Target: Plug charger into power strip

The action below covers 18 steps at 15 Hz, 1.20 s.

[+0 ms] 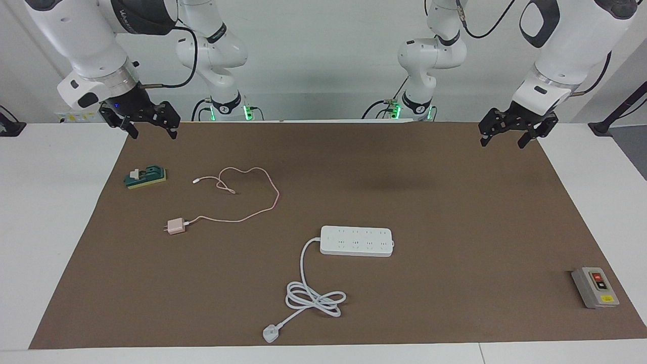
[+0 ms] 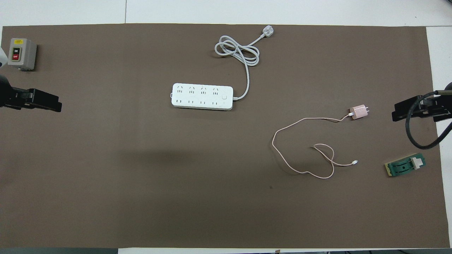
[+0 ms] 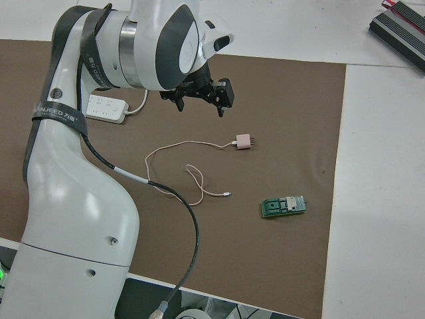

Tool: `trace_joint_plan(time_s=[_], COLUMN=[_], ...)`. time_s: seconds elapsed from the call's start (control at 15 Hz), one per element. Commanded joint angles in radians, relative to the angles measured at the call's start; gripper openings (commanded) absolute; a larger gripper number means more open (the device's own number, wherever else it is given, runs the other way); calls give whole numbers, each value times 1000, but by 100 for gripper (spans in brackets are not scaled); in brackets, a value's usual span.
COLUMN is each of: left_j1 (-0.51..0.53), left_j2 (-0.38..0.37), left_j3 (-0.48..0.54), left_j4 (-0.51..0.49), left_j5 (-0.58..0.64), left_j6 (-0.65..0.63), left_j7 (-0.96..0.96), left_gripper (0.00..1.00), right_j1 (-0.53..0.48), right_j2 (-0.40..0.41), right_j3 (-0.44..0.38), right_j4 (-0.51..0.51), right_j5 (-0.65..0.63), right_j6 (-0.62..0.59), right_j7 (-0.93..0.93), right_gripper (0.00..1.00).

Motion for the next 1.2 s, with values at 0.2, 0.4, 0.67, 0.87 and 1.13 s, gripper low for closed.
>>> trace_joint_plan(time_s=[0.2,0.4,0.67,0.87,1.13], left_j1=[-13,-11,1,16,21], left_j2=[11,9,12,12,9], left_j3=[3,-6,-5,8,9], left_j4=[19,27,28,28,13], left_j5=[1,-26,-96,-227,-359], left_j6=[-11,-8,-8,-12,-35], left_j7=[-10,-10,-2,-1,-4], left_gripper=[100,100,100,100,100], right_j1=[-45,-53,-76,-82,-132], right_j2=[-24,-22,-36,-30,36], right_j3=[14,13,8,11,7], right_j4=[-38,-33,-78,-97,-143], right_j5=[10,10,18,137,321], right_j6=[34,40,69,77,88], right_j7=[6,8,140,407,714], right_gripper=[100,100,100,100,100])
